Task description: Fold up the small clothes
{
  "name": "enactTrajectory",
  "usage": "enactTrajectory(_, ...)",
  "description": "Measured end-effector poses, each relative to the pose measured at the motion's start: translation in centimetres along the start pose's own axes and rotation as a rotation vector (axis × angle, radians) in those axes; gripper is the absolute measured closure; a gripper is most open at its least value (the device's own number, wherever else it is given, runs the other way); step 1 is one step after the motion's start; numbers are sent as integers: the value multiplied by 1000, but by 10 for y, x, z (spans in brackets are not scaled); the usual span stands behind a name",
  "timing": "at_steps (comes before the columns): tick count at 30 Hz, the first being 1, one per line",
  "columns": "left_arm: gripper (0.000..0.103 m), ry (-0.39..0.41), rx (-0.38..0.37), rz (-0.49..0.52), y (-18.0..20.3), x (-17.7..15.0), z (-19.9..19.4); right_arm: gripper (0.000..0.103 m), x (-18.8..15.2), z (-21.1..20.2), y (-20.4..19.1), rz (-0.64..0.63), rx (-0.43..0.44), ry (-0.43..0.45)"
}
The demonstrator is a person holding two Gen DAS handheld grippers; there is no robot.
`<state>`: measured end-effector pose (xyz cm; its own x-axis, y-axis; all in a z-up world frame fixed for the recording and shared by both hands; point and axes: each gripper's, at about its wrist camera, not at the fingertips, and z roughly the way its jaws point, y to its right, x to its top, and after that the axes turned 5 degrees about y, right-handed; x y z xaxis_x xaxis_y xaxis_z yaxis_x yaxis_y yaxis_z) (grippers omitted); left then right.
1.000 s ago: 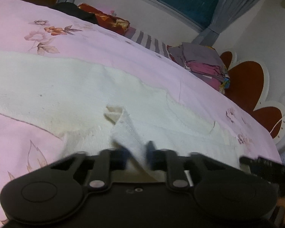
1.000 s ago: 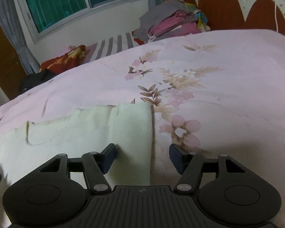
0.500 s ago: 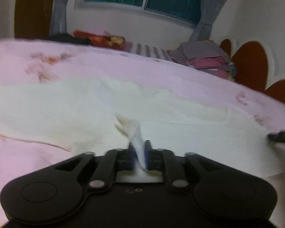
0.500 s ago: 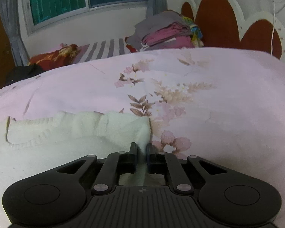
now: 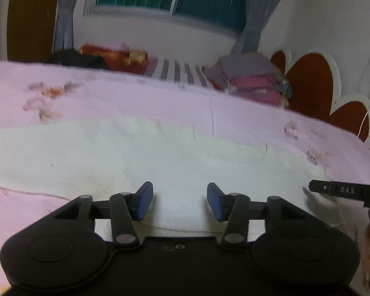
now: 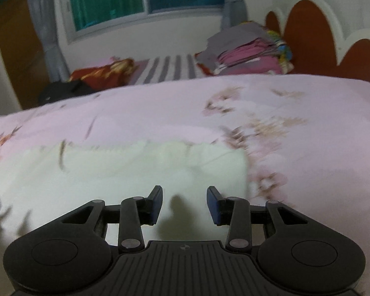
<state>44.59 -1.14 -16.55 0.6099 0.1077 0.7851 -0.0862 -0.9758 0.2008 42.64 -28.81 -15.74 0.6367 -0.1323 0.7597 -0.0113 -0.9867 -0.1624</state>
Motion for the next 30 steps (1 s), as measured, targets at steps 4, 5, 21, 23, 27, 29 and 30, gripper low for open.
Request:
enactTrajectory(4, 56, -94, 51, -7, -4, -4, 25, 63, -11, 2, -20, -36, 22, -29)
enactTrajectory(5, 56, -95, 59, 10, -2, -4, 24, 63, -13, 4, -24, -50, 24, -39)
enactTrajectory(21, 40, -139, 96, -12, -41, 13, -18, 63, -23, 2, -56, -100, 31, -93)
enactTrajectory(23, 40, -149, 96, -60, -60, 15, -26, 63, -22, -2, -67, -87, 54, -87)
enactTrajectory(27, 39, -139, 98, -174, -108, 15, -48, 63, -25, -3, -96, -85, 89, -106)
enactTrajectory(29, 39, -134, 102, -224, -135, 14, -60, 63, -26, -3, -112, -93, 111, -112)
enactTrajectory(30, 39, -132, 108, -243, -147, 12, -65, 63, -26, -2, -119, -93, 124, -115)
